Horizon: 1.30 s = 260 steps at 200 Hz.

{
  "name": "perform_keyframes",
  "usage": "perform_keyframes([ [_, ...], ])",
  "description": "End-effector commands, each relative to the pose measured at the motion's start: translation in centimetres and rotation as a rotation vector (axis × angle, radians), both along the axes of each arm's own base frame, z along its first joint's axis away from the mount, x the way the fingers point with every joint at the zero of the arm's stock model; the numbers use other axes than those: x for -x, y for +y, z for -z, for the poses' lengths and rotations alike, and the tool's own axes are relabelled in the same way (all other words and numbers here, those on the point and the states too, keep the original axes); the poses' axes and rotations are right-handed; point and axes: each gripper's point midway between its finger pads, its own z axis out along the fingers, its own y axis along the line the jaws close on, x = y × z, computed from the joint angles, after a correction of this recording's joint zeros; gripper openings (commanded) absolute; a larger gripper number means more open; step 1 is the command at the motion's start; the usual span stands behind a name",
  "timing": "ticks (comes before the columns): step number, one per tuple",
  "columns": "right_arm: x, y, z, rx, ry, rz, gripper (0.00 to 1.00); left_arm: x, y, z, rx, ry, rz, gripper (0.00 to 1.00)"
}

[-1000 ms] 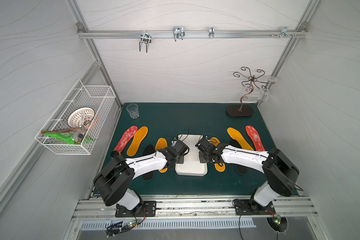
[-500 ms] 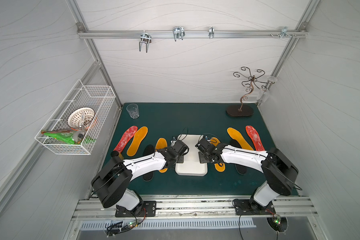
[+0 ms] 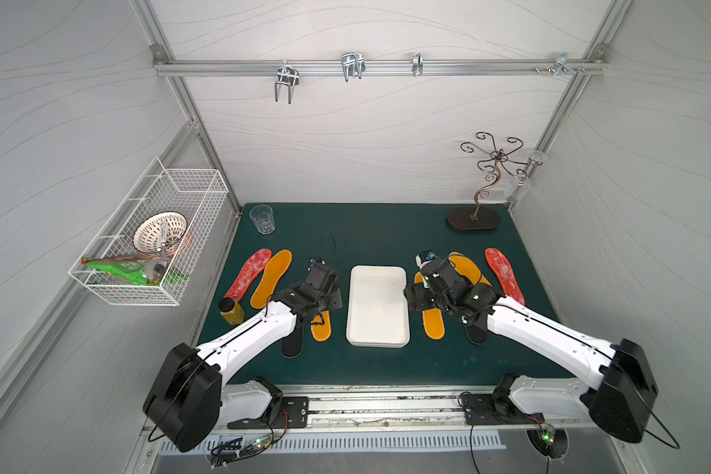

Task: Put the insoles into the storage box
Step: Place the storage box at the center of the board, then pick up the insole from the center of the board.

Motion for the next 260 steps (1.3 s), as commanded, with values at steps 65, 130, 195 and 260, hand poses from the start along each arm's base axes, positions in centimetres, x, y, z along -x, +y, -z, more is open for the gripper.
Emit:
perform_keyframes([
  [65, 4.6, 4.8, 2.7, 0.027, -0.231, -0.387, 0.91, 2.4, 1.7, 3.7, -0.081, 0.257, 0.016, 0.71],
  [130, 4.0, 3.9, 1.9, -0.076, -0.256, -0.332, 0.99, 1.2, 1.9, 4.8, -0.138, 0.285, 0.006, 0.84],
  [195, 2.4, 1.3, 2.0, -0.148, -0.221, -0.219, 0.99, -0.5, 1.7, 6.1, -0.181, 0.303, 0.008, 0.89],
  [260, 2.5, 0.8, 1.7, -0.148, -0.232, -0.206, 0.99, -1.6, 1.9, 7.7, -0.191, 0.327, -0.006, 0.87],
])
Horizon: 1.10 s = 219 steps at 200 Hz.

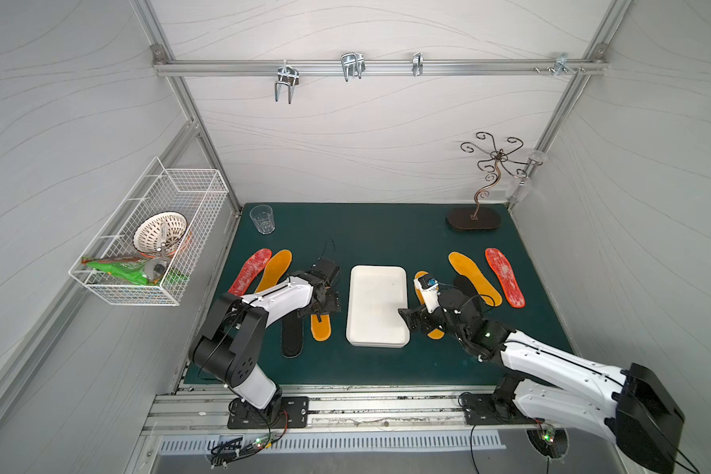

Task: Put the insoles into the storage box
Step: Pick up the insole from the center of the board.

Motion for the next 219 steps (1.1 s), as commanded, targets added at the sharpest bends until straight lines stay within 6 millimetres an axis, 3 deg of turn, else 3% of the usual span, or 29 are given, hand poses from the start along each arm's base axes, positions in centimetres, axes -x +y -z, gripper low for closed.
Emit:
perform_keyframes([
  [1, 0.0, -0.2, -0.7, -0.031, -0.014, 0.011, 0.99, -1.8, -0.1, -0.3, -0.007, -0.037, 0.0, 0.87],
  [45, 0.0, -0.3, -0.8, -0.035, -0.015, 0.018, 0.99, -2.1, -0.2, 1.0, -0.018, -0.02, -0.008, 0.84],
  [114, -0.3, -0.5, -0.7, -0.033, -0.018, 0.039, 0.99, -2.1, 0.0, 1.1, -0.025, -0.026, -0.02, 0.6],
  [219, -0.7, -0.7, -0.6, -0.024, -0.023, 0.063, 0.99, -2.1, 0.7, -1.8, -0.055, -0.071, -0.017, 0.59],
])
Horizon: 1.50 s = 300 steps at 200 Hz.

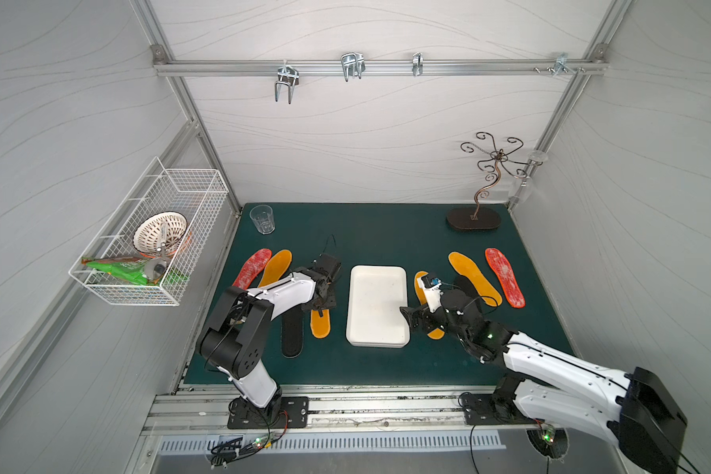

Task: Put the insoles into the storage box
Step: Pick up the insole from the center of the board, then place the insole in the storage box.

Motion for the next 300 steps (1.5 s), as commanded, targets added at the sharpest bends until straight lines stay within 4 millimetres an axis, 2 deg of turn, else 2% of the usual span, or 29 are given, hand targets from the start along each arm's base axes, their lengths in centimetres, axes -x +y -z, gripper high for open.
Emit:
perform_keyframes([
  [1, -0.5, -0.3, -0.4, -0.011, -0.018, 0.031, 0.99, -0.3, 0.4, -1.5, -0.019, -0.028, -0.004, 0.59],
  [39, -0.9, -0.8, -0.5, -0.007, -0.024, 0.062, 0.99, -0.1, -0.1, -3.7, -0.033, -0.068, 0.012, 0.59],
  [90, -2.1, -3.6, -1.0, -0.052, -0.008, 0.176, 0.99, -0.1, -2.0, -8.1, -0.041, -0.159, 0.064, 0.59],
  [116, -2.5, -5.1, -1.1, -0.078, -0.005, 0.23, 0.99, -0.2, -4.3, -9.6, -0.007, -0.189, 0.108, 0.59],
  [150, -2.9, -6.0, -0.9, -0.085, 0.002, 0.276, 0.99, -0.6, -8.6, -10.6, 0.046, -0.208, 0.178, 0.59],
  [186, -3.0, -6.0, -0.6, -0.077, 0.008, 0.278, 0.99, -0.7, -12.8, -9.6, 0.121, -0.178, 0.22, 0.59],
  [215, -3.0, -6.1, -0.5, -0.071, 0.009, 0.282, 0.99, -0.5, -14.9, -8.0, 0.14, -0.135, 0.236, 0.59],
  [238, -3.0, -6.0, -0.4, -0.068, 0.013, 0.279, 0.99, -0.2, -15.5, -6.8, 0.136, -0.105, 0.237, 0.59],
  [300, -3.0, -5.9, -0.1, -0.061, 0.024, 0.276, 0.99, 0.4, -15.2, -4.9, 0.119, -0.058, 0.206, 0.59],
])
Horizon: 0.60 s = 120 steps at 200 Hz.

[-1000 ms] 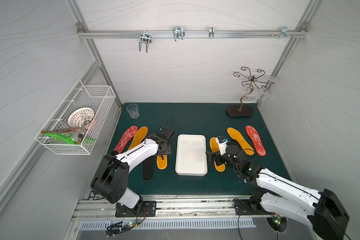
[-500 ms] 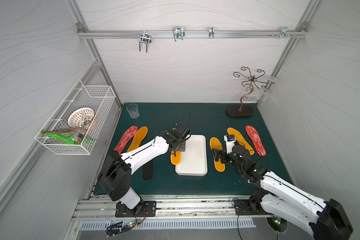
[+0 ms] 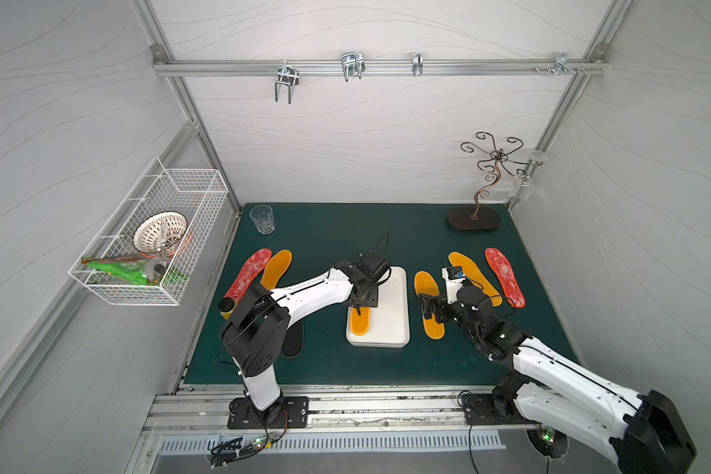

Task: Put the insoles into the storage box
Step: Place the insole in the storage box.

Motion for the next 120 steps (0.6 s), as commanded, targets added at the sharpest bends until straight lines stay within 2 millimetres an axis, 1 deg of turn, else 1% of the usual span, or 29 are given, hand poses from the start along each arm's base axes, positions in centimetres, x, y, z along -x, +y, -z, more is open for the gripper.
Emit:
perform_keyframes([
  [1, -0.1, -0.2, 0.4, 0.009, 0.015, 0.011, 0.99, -0.6, -1.0, 0.0, 0.024, -0.005, -0.019, 0.59],
  [43, -0.1, -0.2, 0.5, 0.009, 0.021, 0.012, 0.99, -0.1, -1.0, 1.4, 0.006, 0.021, -0.031, 0.58],
  [70, -0.1, -0.1, 0.7, 0.013, 0.027, 0.008, 0.99, -0.2, -1.1, 1.5, 0.007, 0.014, -0.033, 0.58],
  [120, -0.1, -0.1, 0.7, 0.014, 0.027, 0.012, 0.99, -0.1, -0.5, 2.4, -0.036, 0.035, -0.049, 0.59],
])
